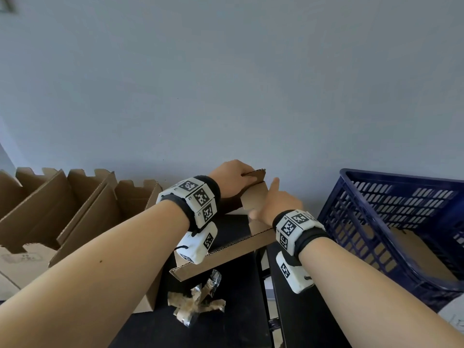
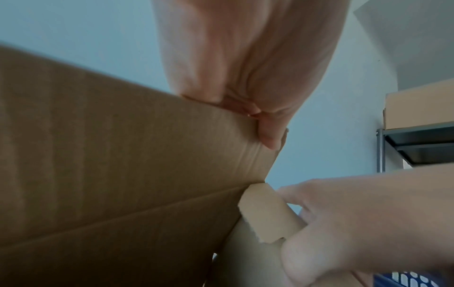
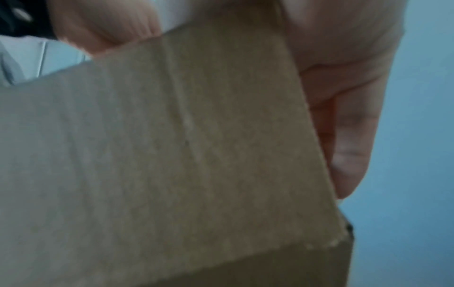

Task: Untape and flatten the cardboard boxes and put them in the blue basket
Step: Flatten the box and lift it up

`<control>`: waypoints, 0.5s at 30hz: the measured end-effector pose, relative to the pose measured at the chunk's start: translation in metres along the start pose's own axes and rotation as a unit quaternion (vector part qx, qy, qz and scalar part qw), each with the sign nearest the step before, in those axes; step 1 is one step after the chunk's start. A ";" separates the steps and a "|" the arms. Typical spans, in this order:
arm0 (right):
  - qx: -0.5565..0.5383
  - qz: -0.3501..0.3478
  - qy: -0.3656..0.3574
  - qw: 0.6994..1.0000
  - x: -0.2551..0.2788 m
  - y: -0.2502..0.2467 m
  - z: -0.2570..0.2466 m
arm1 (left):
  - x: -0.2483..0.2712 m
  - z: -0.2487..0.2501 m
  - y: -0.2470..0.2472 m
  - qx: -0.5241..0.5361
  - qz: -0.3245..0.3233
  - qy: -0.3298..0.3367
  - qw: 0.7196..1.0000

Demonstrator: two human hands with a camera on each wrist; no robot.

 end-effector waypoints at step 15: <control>-0.215 -0.032 0.083 0.973 -0.031 -0.014 0.051 | 0.029 -0.055 -0.046 -0.215 0.141 -0.011 0.966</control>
Point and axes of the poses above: each hand's wrist, its own x-axis away from the middle knuckle, its own y-axis out of the palm, z = x × y, the point moved 5 cm from there along -x, towards the middle knuckle, and after that the axes turned 11 degrees about y, right-handed, at the moved point
